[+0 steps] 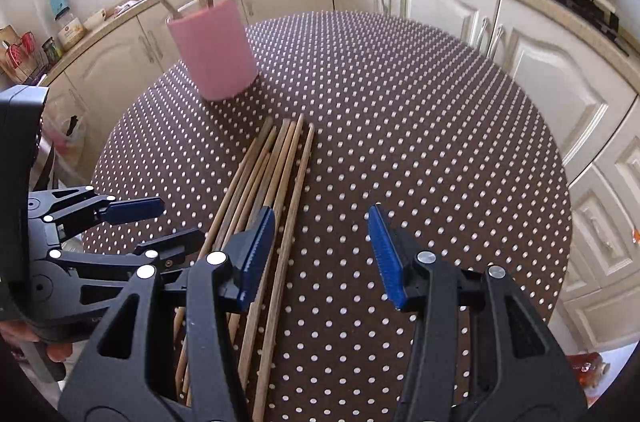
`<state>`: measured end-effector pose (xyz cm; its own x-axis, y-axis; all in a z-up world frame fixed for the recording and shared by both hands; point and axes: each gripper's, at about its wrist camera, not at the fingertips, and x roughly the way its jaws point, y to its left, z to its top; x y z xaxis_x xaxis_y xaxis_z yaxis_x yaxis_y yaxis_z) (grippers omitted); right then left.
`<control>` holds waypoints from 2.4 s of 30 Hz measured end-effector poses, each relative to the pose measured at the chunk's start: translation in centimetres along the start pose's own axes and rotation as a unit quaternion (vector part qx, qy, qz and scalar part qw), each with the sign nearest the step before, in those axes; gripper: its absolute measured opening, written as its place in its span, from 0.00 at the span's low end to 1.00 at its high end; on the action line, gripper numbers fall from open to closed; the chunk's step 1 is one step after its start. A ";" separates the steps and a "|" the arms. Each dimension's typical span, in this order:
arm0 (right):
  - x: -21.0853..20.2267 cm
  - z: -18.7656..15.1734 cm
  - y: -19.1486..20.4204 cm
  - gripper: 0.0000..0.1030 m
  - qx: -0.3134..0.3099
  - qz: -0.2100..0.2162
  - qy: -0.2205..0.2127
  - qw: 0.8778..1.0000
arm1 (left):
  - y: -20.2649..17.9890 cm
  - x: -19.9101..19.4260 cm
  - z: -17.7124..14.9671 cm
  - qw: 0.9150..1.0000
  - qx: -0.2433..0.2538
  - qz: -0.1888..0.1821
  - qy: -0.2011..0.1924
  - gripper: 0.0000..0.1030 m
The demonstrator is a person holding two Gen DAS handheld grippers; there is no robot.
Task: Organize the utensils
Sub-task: 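Grasp a chopstick each with the left and right tools from the pile, then lift both chopsticks and lower them into the pink cup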
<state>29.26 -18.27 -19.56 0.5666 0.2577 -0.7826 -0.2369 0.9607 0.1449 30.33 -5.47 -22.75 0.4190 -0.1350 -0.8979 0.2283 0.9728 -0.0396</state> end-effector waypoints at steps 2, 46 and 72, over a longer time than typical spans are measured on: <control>0.3 -0.1 -0.1 0.47 0.000 0.002 0.009 1.000 | -0.3 0.4 0.1 1.000 0.002 0.004 0.002 0.50; 4.4 2.6 2.2 0.06 -0.029 -0.003 0.072 0.997 | 3.0 -0.8 2.3 0.997 -0.024 -0.015 -0.066 0.06; -6.1 10.8 8.2 0.06 -0.033 0.146 -0.325 0.934 | 8.9 -16.8 4.5 0.866 -0.091 -0.028 -0.491 0.06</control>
<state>32.37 -10.84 -7.11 0.8251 0.5358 -0.1795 -0.4915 0.8372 0.2399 29.28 4.58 -6.09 0.9774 -0.1913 -0.0899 0.1677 0.9608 -0.2208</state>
